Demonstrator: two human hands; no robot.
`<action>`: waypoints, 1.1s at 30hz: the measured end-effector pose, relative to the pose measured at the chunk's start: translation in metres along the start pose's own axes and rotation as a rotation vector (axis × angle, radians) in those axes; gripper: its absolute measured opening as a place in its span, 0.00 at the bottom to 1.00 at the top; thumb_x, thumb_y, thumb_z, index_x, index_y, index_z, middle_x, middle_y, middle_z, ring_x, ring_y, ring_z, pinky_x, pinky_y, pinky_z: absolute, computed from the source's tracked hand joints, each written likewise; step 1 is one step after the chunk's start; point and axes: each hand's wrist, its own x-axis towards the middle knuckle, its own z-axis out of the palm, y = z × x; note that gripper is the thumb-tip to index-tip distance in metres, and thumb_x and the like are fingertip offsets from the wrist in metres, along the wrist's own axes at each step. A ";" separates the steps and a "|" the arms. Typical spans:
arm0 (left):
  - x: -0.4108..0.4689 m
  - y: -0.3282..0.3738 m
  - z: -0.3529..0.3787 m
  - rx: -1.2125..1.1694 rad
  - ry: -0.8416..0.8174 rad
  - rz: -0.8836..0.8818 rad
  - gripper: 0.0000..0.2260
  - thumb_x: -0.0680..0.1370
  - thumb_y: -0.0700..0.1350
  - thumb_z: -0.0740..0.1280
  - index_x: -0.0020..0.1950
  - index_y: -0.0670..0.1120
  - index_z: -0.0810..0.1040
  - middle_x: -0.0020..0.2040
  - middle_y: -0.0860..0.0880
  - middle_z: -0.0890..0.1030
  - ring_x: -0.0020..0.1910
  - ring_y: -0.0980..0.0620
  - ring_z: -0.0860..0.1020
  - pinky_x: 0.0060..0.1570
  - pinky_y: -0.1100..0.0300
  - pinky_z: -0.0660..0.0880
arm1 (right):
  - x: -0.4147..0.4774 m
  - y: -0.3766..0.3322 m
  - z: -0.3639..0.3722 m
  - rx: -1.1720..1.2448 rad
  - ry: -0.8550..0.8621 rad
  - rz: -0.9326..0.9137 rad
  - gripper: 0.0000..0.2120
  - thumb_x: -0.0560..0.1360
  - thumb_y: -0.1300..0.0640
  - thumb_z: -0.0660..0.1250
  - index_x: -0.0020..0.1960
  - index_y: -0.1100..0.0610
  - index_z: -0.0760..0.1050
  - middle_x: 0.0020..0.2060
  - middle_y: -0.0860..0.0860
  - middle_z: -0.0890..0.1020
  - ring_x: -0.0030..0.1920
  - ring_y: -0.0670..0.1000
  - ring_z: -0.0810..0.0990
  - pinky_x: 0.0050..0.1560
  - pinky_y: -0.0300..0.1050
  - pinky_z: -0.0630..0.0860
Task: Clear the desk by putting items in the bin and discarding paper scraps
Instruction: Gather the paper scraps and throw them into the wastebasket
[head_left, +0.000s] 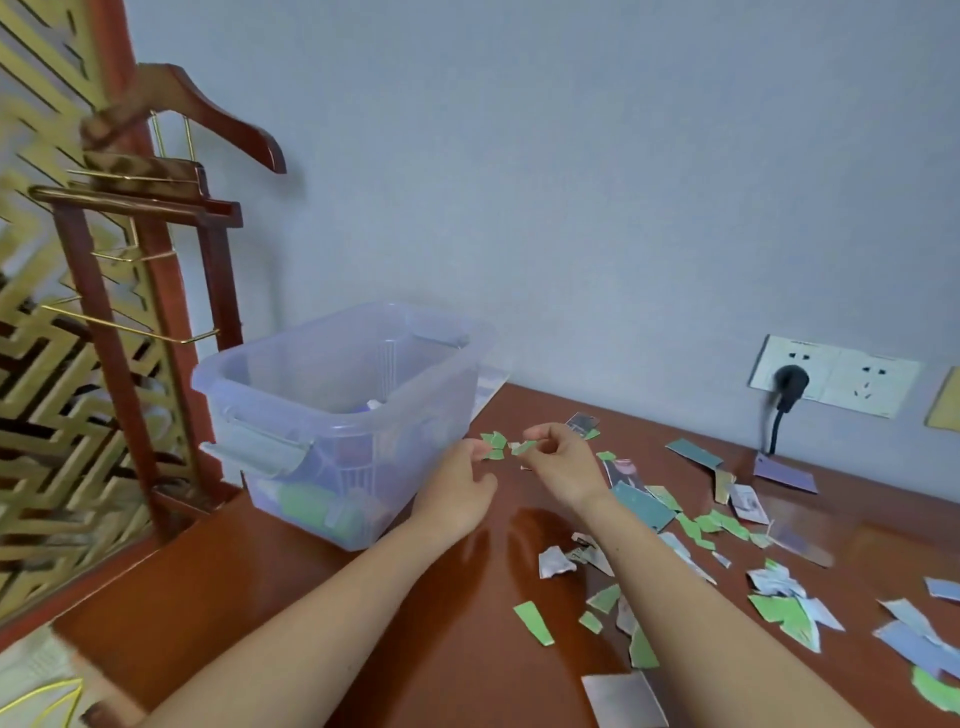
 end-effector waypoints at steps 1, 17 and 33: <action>0.004 -0.002 0.003 0.059 0.015 0.028 0.18 0.77 0.39 0.63 0.67 0.47 0.71 0.65 0.50 0.74 0.66 0.52 0.71 0.65 0.59 0.67 | 0.009 0.004 0.002 -0.022 -0.004 -0.001 0.08 0.74 0.59 0.70 0.50 0.52 0.74 0.40 0.50 0.76 0.41 0.51 0.77 0.44 0.41 0.73; 0.043 -0.025 0.030 0.437 0.074 0.113 0.31 0.80 0.45 0.56 0.79 0.43 0.44 0.76 0.47 0.62 0.75 0.51 0.59 0.70 0.57 0.63 | 0.093 0.023 0.036 -0.618 -0.058 -0.005 0.16 0.72 0.40 0.67 0.55 0.44 0.79 0.60 0.50 0.78 0.63 0.58 0.71 0.60 0.49 0.70; 0.046 -0.026 0.028 0.337 0.163 0.177 0.26 0.79 0.42 0.62 0.77 0.49 0.59 0.63 0.52 0.75 0.64 0.53 0.71 0.62 0.56 0.72 | 0.114 0.018 0.035 -0.604 -0.291 0.153 0.09 0.71 0.49 0.68 0.46 0.50 0.84 0.45 0.56 0.82 0.58 0.56 0.75 0.51 0.46 0.69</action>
